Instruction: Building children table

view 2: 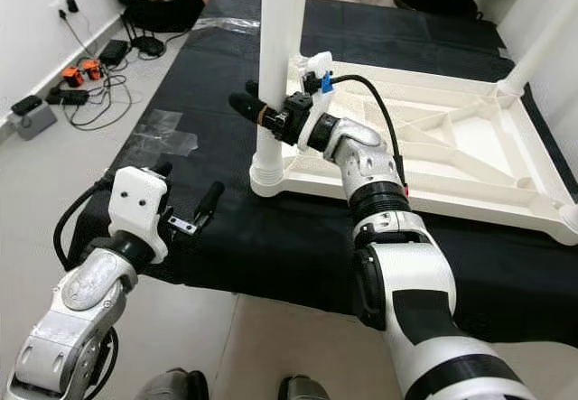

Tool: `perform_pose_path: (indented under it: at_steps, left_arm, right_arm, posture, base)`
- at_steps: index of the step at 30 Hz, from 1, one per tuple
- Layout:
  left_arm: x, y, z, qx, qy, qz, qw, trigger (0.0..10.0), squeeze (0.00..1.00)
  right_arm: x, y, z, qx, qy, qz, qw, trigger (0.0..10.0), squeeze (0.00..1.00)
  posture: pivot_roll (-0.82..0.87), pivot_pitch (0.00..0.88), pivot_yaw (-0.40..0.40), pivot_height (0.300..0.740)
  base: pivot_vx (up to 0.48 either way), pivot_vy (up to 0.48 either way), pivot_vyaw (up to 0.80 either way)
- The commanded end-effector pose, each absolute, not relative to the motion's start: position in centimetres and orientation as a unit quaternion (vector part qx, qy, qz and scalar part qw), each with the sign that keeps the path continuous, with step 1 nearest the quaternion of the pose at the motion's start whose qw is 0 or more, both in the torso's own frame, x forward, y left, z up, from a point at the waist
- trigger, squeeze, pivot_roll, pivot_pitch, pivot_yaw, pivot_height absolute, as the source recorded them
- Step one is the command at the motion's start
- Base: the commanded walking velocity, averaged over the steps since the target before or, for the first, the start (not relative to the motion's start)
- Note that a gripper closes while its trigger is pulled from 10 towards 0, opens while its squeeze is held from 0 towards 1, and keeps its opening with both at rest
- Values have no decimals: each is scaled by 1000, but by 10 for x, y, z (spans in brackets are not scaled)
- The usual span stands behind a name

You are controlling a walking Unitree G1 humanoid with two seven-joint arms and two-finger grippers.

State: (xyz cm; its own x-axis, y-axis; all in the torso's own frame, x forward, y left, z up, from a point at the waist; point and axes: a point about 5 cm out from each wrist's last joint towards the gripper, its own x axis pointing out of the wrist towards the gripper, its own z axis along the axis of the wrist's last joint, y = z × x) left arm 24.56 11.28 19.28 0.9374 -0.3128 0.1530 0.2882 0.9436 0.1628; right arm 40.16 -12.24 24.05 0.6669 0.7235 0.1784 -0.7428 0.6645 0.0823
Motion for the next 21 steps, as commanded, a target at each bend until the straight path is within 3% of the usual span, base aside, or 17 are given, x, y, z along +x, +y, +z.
perform_pose_path:
  at_steps: [1, 2, 4, 5, 6, 7, 8, 9, 10, 12, 15, 21]
  left_arm:
    - [245, 113, 190, 72, -86, -154, 982, 10000, 0]
    - [246, 113, 190, 72, -87, -154, 982, 10000, 0]
    - [246, 113, 190, 72, -87, -154, 982, 10000, 0]
    - [246, 113, 190, 72, -87, -155, 981, 10000, 0]
    - [246, 113, 190, 72, -87, -155, 981, 10000, 0]
    - [246, 113, 190, 72, -87, -156, 981, 10000, 0]
    - [246, 113, 190, 72, -87, -156, 981, 10000, 0]
    - [247, 112, 190, 72, -88, -157, 981, 10000, 0]
    - [247, 112, 190, 72, -88, -157, 981, 10000, 0]
    - [247, 110, 191, 71, -90, -159, 981, 10000, 0]
    - [247, 110, 192, 71, -90, -159, 981, 10000, 0]
    - [248, 111, 192, 73, -90, -157, 981, 10000, 0]
  right_arm:
    - [409, -145, 232, 112, -57, 259, 958, 0, 0]
    - [411, -154, 229, 100, -53, 181, 977, 0, 0]
    - [411, -154, 229, 100, -53, 181, 977, 0, 0]
    - [410, -163, 223, 92, -45, 108, 989, 0, 0]
    - [410, -163, 223, 92, -45, 108, 989, 0, 0]
    - [407, -173, 216, 72, -32, 32, 996, 0, 0]
    - [407, -173, 216, 72, -32, 32, 996, 0, 0]
    - [400, -178, 210, 55, -28, -43, 997, 0, 0]
    - [400, -178, 210, 55, -28, -43, 997, 0, 0]
    - [381, -175, 210, 54, -53, -134, 988, 0, 0]
    - [373, -165, 218, 63, -85, -149, 983, 0, 0]
    - [373, -137, 234, 45, -130, -95, 986, 0, 0]
  posture:
    - [99, 111, -79, 740]
    - [99, 111, -79, 740]
    - [99, 111, -79, 740]
    - [91, 109, -74, 740]
    - [91, 109, -74, 740]
    - [86, 109, -72, 740]
    - [86, 109, -72, 740]
    - [88, 109, -73, 740]
    - [88, 109, -73, 740]
    - [89, 111, -71, 740]
    - [91, 114, -71, 740]
    - [91, 118, -77, 740]
  base:
    - [0, 0, 0]
    - [0, 0, 0]
    - [0, 0, 0]
    - [0, 0, 0]
    - [0, 0, 0]
    - [0, 0, 0]
    - [0, 0, 0]
    - [0, 0, 0]
    - [0, 0, 0]
    - [0, 0, 0]
    - [0, 0, 0]
    - [0, 0, 0]
